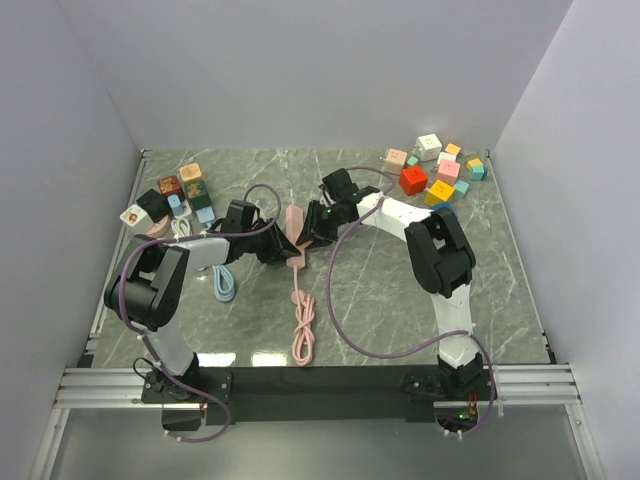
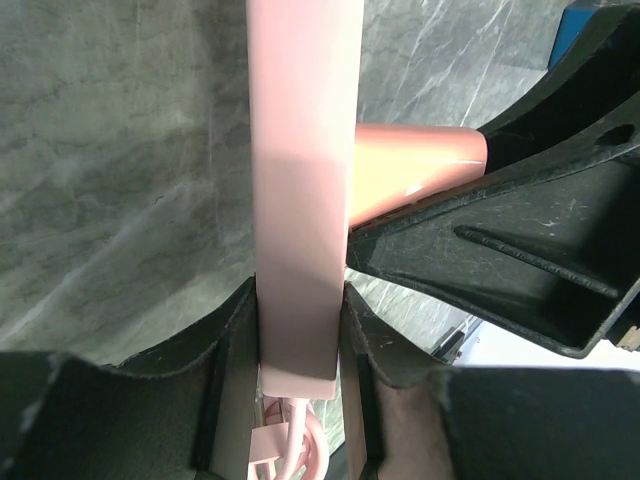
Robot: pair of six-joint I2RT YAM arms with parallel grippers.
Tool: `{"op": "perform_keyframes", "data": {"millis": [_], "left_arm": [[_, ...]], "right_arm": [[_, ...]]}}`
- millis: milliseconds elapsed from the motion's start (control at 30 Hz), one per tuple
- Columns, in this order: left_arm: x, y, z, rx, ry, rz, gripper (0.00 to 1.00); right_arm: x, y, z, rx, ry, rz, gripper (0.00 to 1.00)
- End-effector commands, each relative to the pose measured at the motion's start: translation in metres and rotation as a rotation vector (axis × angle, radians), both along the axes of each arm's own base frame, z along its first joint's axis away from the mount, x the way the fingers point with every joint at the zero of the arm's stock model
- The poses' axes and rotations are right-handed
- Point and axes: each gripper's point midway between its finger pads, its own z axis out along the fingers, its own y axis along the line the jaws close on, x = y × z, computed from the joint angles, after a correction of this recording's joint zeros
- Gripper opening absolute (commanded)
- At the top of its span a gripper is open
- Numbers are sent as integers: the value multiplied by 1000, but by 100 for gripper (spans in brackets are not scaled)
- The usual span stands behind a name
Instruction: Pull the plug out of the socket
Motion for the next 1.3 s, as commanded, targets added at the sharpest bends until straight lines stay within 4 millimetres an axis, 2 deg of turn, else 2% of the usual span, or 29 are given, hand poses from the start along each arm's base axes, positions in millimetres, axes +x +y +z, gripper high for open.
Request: {"op": "perform_keyframes", "data": {"millis": [0, 33, 167, 200, 267, 300, 333, 400, 433, 533, 667, 733, 900, 967, 1000, 1033, 1100, 1133, 1167, 1267], "left_arm": [[-7, 6, -11, 24, 47, 26, 1], [-8, 7, -12, 28, 48, 26, 1], [-14, 11, -18, 49, 59, 29, 1], [-17, 13, -20, 58, 63, 26, 1], [-19, 14, -23, 65, 68, 25, 1], [-21, 16, -26, 70, 72, 25, 1], [-22, 16, -28, 72, 77, 25, 1], [-25, 16, -32, 72, 87, 22, 1], [-25, 16, -35, 71, 95, 21, 1], [-24, 15, -35, 66, 97, 18, 1], [-19, 13, -30, 64, 88, 19, 1], [-15, 12, -26, 63, 77, 21, 1], [-10, 10, -19, 54, 62, 15, 1], [-10, 9, -18, 51, 64, 14, 1], [-10, 9, -17, 51, 62, 13, 1], [-9, 9, -17, 53, 60, 13, 1], [-10, 9, -16, 52, 58, 10, 1], [-9, 9, -15, 52, 55, 10, 1], [-8, 9, -15, 53, 52, 12, 1], [-9, 9, -15, 60, 68, 6, 1]], "right_arm": [[20, -2, 17, 9, -66, -6, 3], [23, -4, 21, 8, -75, -11, 0], [40, -24, 59, 39, -138, -29, 0], [51, -38, 67, 46, -151, -59, 0], [59, -54, 84, 76, -174, -65, 0], [69, -72, 89, 79, -174, -91, 0], [74, -79, 98, 78, -177, -93, 0], [85, -94, 100, 55, -202, -93, 0], [95, -108, 107, 48, -211, -116, 0], [110, -127, 108, 63, -213, -166, 0], [114, -132, 121, 65, -254, -220, 0], [119, -142, 116, 23, -282, -273, 0], [152, -204, 111, -60, -319, -502, 0], [171, -229, 114, -92, -345, -599, 0], [180, -250, 115, -98, -353, -652, 0], [190, -261, 123, -96, -375, -691, 0], [204, -284, 119, -120, -373, -781, 0], [215, -306, 128, -120, -391, -838, 0], [221, -315, 116, -138, -372, -863, 0], [242, -343, 97, -176, -329, -947, 0]]}}
